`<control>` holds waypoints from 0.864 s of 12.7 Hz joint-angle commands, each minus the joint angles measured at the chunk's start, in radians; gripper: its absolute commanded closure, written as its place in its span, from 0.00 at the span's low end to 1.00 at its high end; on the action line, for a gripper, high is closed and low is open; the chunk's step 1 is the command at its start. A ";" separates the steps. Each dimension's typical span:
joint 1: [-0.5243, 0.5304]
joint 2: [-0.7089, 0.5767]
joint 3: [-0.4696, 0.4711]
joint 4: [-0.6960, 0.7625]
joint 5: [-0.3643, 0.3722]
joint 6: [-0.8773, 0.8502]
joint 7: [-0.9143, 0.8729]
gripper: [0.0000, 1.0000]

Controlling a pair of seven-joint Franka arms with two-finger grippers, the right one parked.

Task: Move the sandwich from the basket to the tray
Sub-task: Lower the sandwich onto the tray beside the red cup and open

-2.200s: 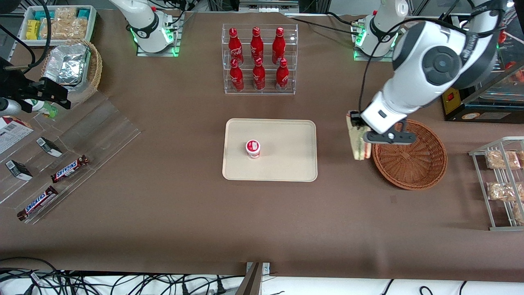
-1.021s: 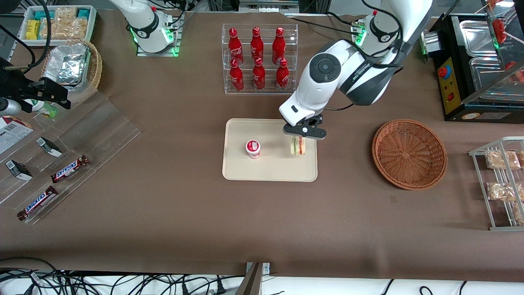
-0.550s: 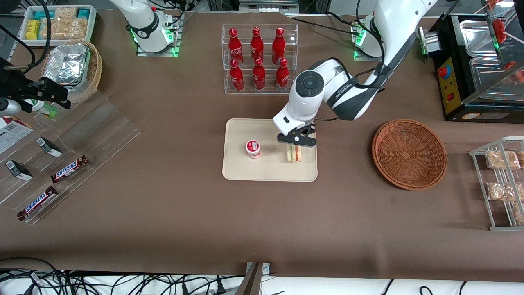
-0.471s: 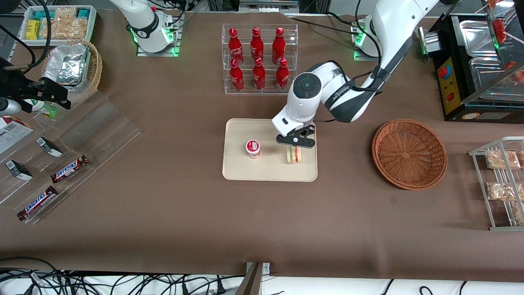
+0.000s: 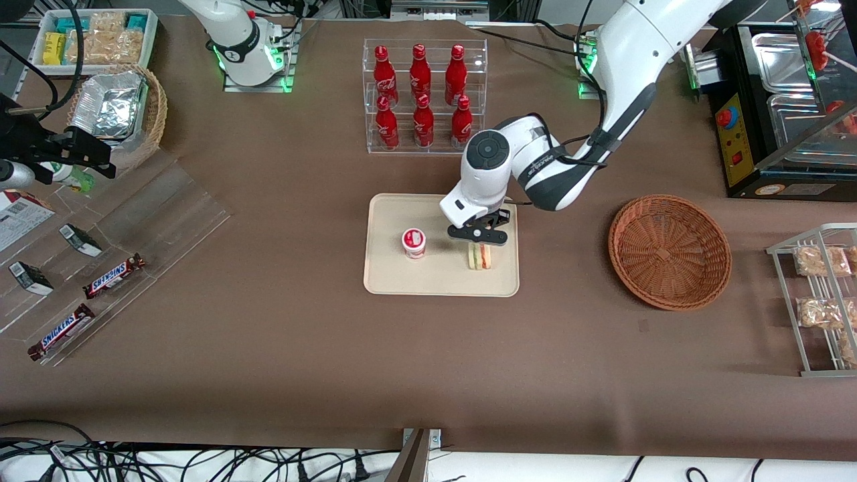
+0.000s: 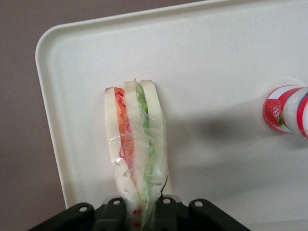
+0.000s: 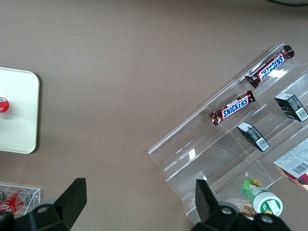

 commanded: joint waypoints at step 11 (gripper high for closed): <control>0.017 -0.067 0.000 0.059 0.011 -0.123 -0.124 0.00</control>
